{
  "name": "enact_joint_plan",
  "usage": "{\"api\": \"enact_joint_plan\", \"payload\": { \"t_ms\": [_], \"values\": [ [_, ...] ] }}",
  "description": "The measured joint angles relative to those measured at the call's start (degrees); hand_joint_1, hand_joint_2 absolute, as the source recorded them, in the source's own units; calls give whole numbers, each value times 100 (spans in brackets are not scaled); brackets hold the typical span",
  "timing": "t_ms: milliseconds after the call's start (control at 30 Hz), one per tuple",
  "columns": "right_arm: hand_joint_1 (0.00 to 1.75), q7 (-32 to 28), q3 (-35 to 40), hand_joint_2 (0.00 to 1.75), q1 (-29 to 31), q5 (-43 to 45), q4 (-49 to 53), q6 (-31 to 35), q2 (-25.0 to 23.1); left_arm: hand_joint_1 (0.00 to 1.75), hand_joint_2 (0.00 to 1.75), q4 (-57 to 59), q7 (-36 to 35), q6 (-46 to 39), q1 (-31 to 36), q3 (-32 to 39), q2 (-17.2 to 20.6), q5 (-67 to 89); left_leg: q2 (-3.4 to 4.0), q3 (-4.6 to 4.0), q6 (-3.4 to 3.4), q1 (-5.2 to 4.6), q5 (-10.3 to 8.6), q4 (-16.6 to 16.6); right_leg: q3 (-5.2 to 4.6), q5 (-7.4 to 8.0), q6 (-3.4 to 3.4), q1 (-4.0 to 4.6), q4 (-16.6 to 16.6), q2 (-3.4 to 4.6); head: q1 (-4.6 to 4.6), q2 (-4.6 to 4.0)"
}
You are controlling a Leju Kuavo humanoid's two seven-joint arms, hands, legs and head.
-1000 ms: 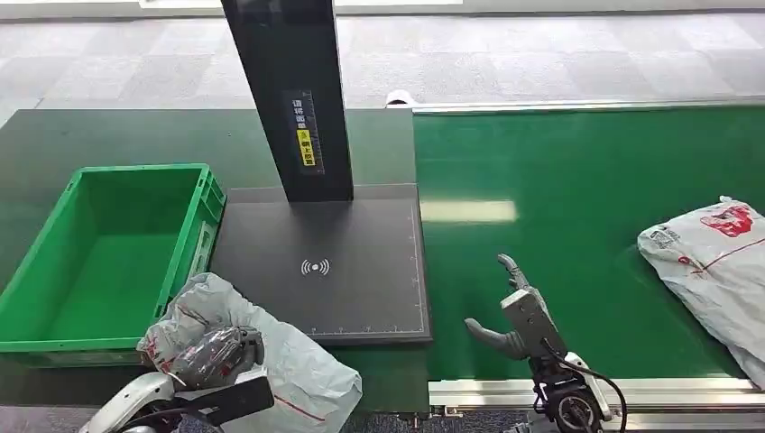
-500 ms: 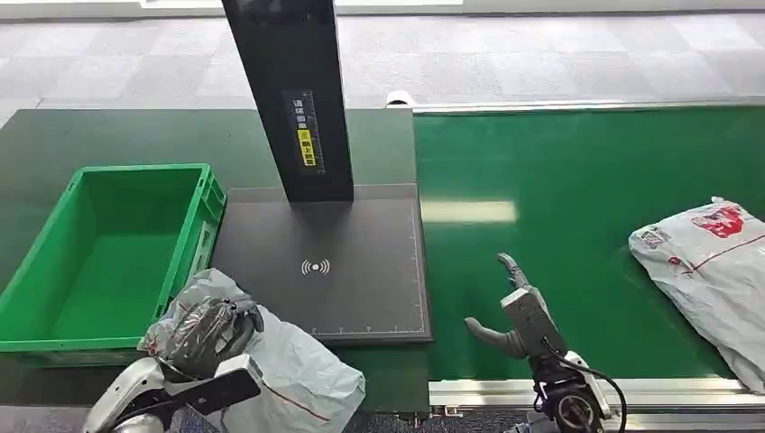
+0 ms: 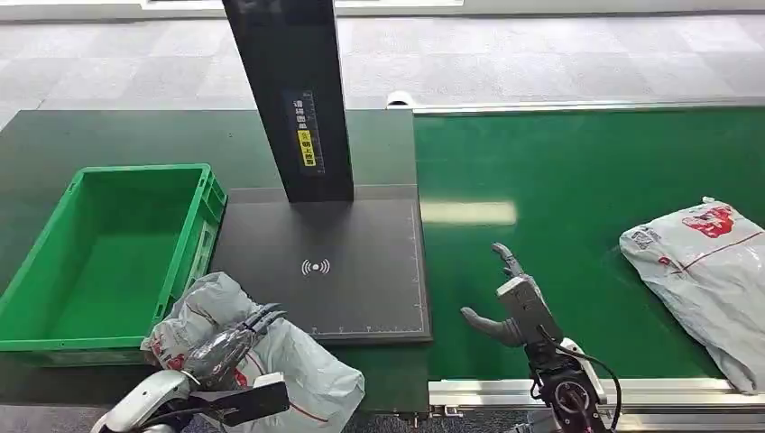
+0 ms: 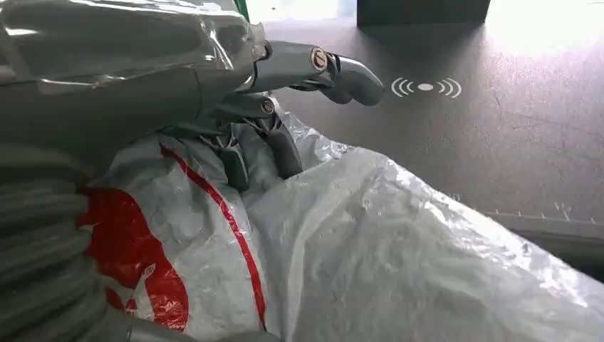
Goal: Moved the parcel from conveyor to table for the left to box.
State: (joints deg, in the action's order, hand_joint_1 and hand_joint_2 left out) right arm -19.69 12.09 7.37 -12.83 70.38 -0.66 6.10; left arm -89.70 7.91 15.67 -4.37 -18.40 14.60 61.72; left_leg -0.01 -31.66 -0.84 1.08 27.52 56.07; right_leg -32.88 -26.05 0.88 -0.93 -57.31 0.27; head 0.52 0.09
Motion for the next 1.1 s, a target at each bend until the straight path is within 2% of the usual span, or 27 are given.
{"api": "enact_joint_plan", "payload": {
  "t_ms": [300, 533, 567, 600, 633, 667, 800, 833, 933, 1100],
  "values": [
    [0, 11, 31, 175, 27, -2, -94, 0, -9, 0, 175, 63, -55, 76, 82, -188, 177, 66, -1, 17, -1, 0, -1, 0, 10, 0, 0, 0, 0, -1, 2, 0],
    [0, 15, 24, 175, -150, -2, -92, 4, 11, 0, 175, -223, -142, 365, 41, -240, 758, 429, 1, 19, -2, 2, -1, -2, 5, 0, -1, 2, -1, 2, 0, 0],
    [0, 15, 24, 175, -160, -4, -92, 6, 11, 5, 175, -221, -173, 365, 53, -266, 787, 628, 3, 20, -2, 2, -1, -2, 5, 0, -1, 2, -1, 3, 2, 0],
    [0, 15, 24, 175, -167, -15, -92, 4, 11, 96, 175, -207, -214, 365, 70, -313, 802, 838, 3, 20, -2, 2, -1, -3, 6, 0, -1, 2, 0, 3, 0, 0],
    [0, 13, 24, 175, -172, -26, -92, 4, 11, 154, 175, -190, -252, 365, 81, -361, 804, 986, 4, 17, -2, 2, -1, -3, 7, 0, -1, 2, 0, 3, 2, 0],
    [0, 13, 26, 175, -173, -57, -94, 7, 7, 162, 175, -158, -293, 369, 98, -426, 802, 1127, 3, 17, -2, 2, -1, -3, 8, 0, -2, 2, 0, 3, 0, 0],
    [0, -4, 26, 175, -139, -148, -131, 55, -41, 162, 175, 85, -492, 291, 316, -752, 759, 1625, -13, 21, -3, 1, -4, -3, 23, -1, -2, 1, 0, -10, 0, 0],
    [0, -4, 26, 175, -123, -157, -147, 63, -57, 169, 175, 160, -520, 256, 388, -818, 739, 1705, -25, 23, -5, 1, -6, -3, 27, -1, -2, 1, 0, -16, 2, 0],
    [0, -11, 26, 175, -90, -170, -197, 74, -85, 166, 175, 359, -564, 186, 598, -944, 677, 1790, -48, 34, -8, 1, -10, -5, 46, -2, -4, 1, 0, -34, 0, 0],
    [0, -28, 26, 175, -92, -175, -227, 120, -122, 175, 175, 636, -778, -6, 866, -1139, 566, 2198, -50, 65, -10, 1, -12, -6, 76, -1, -5, 1, 0, -32, 0, 0]
  ]
}}
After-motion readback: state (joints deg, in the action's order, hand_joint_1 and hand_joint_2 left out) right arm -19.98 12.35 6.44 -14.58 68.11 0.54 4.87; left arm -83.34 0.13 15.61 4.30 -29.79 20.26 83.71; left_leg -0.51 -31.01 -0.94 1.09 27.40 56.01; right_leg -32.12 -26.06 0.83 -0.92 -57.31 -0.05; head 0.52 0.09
